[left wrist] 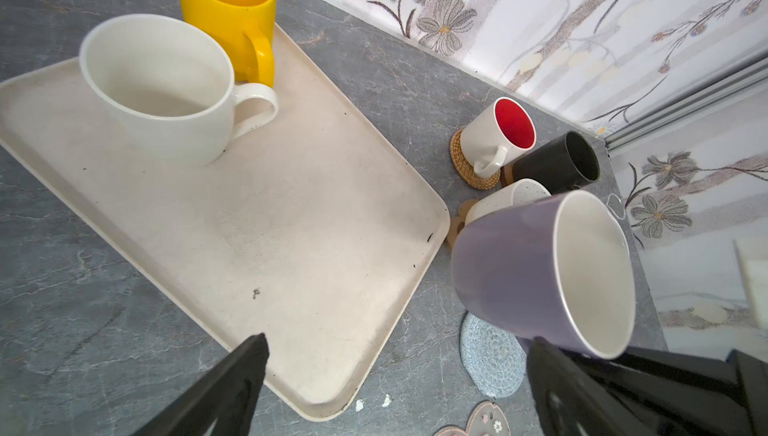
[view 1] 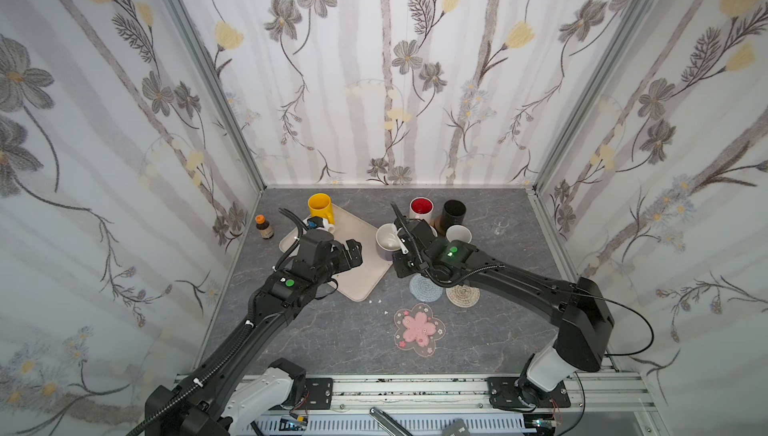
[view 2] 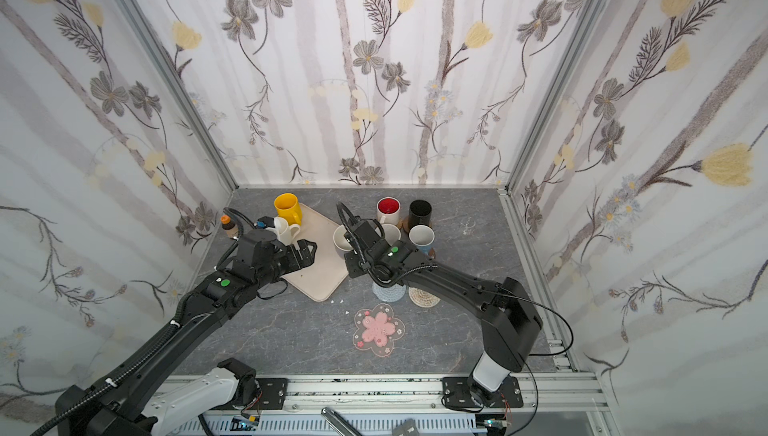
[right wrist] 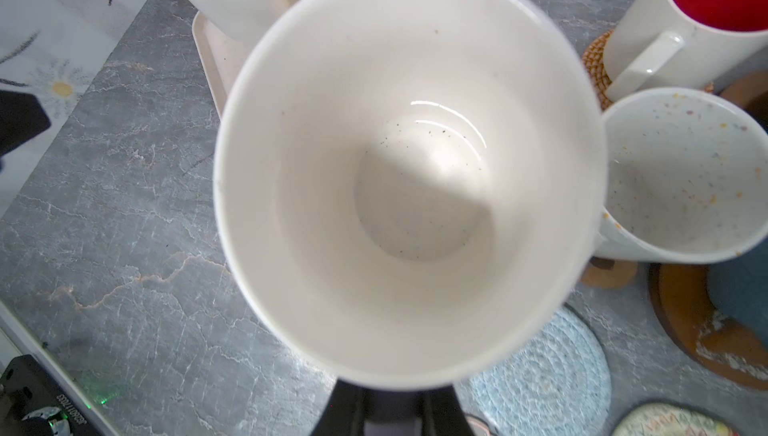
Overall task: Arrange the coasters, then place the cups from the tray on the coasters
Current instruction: 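Lift the lilac mug with the right gripper and carry it toward the multicolour woven coaster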
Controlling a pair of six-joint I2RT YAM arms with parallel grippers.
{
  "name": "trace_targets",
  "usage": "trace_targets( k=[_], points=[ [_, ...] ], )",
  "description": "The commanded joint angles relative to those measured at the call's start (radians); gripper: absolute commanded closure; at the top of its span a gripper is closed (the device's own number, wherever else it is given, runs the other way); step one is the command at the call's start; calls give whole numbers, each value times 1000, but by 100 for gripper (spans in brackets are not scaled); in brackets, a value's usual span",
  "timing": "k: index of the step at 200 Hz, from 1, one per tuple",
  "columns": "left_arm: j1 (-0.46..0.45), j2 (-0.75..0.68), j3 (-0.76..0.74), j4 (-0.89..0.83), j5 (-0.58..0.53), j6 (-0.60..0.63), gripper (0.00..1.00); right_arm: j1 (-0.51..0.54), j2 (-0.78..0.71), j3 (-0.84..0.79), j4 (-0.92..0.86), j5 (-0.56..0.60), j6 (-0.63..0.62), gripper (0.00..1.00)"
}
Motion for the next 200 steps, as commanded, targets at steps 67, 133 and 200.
trace_targets(
  k=[67, 133, 200],
  points=[
    [-153, 164, 64, 172, -69, -102, 0, -49, -387, -372, 78, 57, 62, 100],
    [-212, 212, 63, 241, -106, -134, 0, -160, -587, -590, 20, 51, 108, 100],
    [-231, 251, 42, 265, -118, -145, 0, -228, -610, -704, 59, 15, 119, 100]
  ],
)
